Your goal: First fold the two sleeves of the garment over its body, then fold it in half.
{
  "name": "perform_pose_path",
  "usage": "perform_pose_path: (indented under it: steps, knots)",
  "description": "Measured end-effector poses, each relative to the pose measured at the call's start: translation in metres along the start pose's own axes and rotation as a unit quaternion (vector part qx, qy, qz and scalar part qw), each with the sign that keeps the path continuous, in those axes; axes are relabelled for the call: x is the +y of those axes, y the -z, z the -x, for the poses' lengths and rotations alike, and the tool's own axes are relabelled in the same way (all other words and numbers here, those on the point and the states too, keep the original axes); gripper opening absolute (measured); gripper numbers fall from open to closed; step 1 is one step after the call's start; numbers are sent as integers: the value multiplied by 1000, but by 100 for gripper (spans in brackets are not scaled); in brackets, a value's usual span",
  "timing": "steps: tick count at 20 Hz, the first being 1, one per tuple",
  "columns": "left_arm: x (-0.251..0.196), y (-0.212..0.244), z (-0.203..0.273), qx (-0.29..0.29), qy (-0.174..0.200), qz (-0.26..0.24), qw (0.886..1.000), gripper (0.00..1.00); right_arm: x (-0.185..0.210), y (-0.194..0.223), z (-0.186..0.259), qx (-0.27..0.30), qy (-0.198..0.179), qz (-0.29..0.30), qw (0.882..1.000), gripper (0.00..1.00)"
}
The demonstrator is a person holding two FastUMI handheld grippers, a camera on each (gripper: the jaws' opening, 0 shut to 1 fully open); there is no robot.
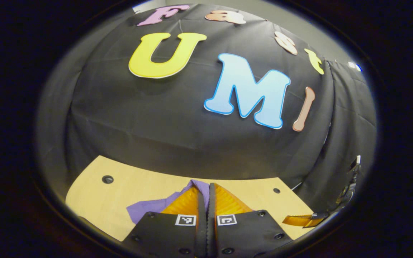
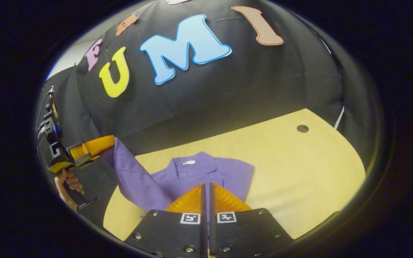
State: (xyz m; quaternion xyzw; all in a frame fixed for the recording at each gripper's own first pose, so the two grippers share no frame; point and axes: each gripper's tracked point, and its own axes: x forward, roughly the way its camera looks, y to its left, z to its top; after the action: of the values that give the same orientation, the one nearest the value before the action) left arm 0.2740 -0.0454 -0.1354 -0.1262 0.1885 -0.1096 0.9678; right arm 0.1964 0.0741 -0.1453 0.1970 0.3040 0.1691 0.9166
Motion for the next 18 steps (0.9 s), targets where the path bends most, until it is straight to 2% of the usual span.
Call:
perform_pose_path:
  steps: [4, 9, 18]
  knots:
    - [24, -9, -49, -8, -18, -5, 1000, 7, -11, -29, -41, -10, 16, 27, 999, 2]
    - [65, -4, -109, -9, -50, -11, 999, 7, -21, -39, -94, 5, 25, 41, 999, 2]
    - [127, 69, -178, 36, -102, -12, 994, 6, -22, -20, -167, 50, 16, 49, 997, 2]
